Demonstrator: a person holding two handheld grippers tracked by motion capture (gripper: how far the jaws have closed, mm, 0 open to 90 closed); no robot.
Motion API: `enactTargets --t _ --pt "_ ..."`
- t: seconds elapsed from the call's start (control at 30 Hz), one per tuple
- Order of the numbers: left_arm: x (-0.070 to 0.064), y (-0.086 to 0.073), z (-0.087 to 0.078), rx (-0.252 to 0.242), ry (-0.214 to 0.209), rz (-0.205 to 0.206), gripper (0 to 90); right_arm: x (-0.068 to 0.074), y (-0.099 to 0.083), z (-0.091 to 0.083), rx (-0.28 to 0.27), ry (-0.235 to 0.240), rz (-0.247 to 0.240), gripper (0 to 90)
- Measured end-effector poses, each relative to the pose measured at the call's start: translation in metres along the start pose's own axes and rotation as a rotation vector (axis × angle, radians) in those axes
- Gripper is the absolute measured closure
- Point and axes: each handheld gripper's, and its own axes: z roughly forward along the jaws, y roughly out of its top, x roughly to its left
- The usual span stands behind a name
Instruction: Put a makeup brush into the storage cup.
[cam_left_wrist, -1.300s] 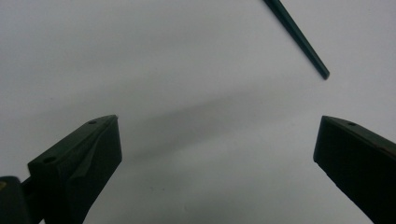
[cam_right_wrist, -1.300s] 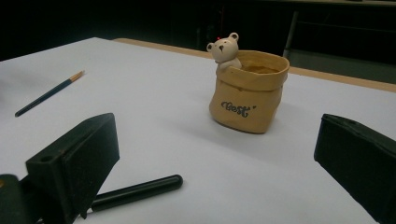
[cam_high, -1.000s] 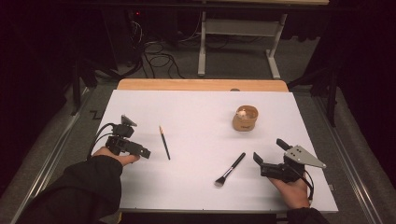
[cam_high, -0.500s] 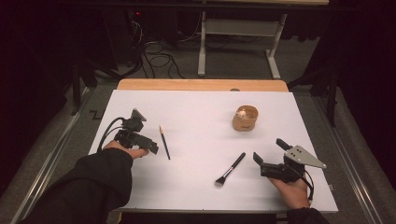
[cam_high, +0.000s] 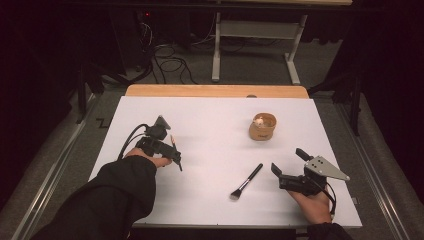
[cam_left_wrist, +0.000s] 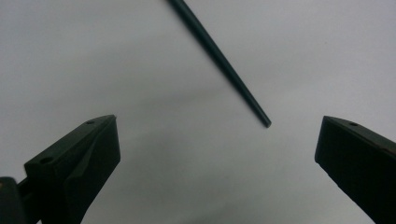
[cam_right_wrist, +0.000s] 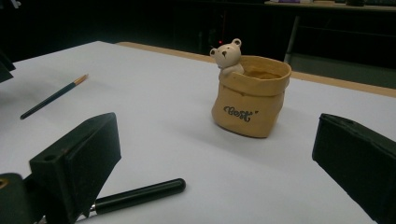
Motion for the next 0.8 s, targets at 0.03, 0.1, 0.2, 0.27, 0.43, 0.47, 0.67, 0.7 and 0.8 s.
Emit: enactTargets --t 0.03,0.1,0.2,0.27,0.43,0.47,0.67,0.7,0.8 --pt "-0.001 0.001 0.001 0.000 0.001 0.002 0.9 0.000 0.000 0.000 0.001 0.001 0.000 1.6" --pt "-0.004 0.003 0.004 0.003 -0.002 0.000 0.9 0.000 0.000 0.000 0.001 0.002 -0.001 1.6" --pt "-0.008 0.007 0.009 0.008 -0.002 0.001 0.9 0.000 0.000 0.000 0.001 0.002 0.000 1.7" --pt "-0.010 0.009 0.012 0.013 -0.008 -0.001 1.1 0.000 0.000 0.000 0.002 0.003 0.000 1.7" --pt "-0.013 0.014 0.020 0.022 0.000 -0.001 1.3 0.000 0.000 0.000 0.002 0.005 0.001 1.7" --pt "-0.013 0.014 0.021 0.022 -0.001 -0.002 1.3 0.000 0.000 0.000 0.002 0.005 0.001 1.6" --pt "-0.014 0.018 0.024 0.029 0.001 -0.008 1.8 0.000 0.000 0.000 0.003 0.007 0.003 1.6" --pt "-0.014 0.018 0.025 0.031 0.003 -0.012 1.9 0.000 0.000 0.000 0.004 0.007 0.003 1.7" --pt "-0.012 0.019 0.024 0.036 0.013 -0.016 2.1 0.000 0.000 0.000 0.003 0.007 0.004 1.7"
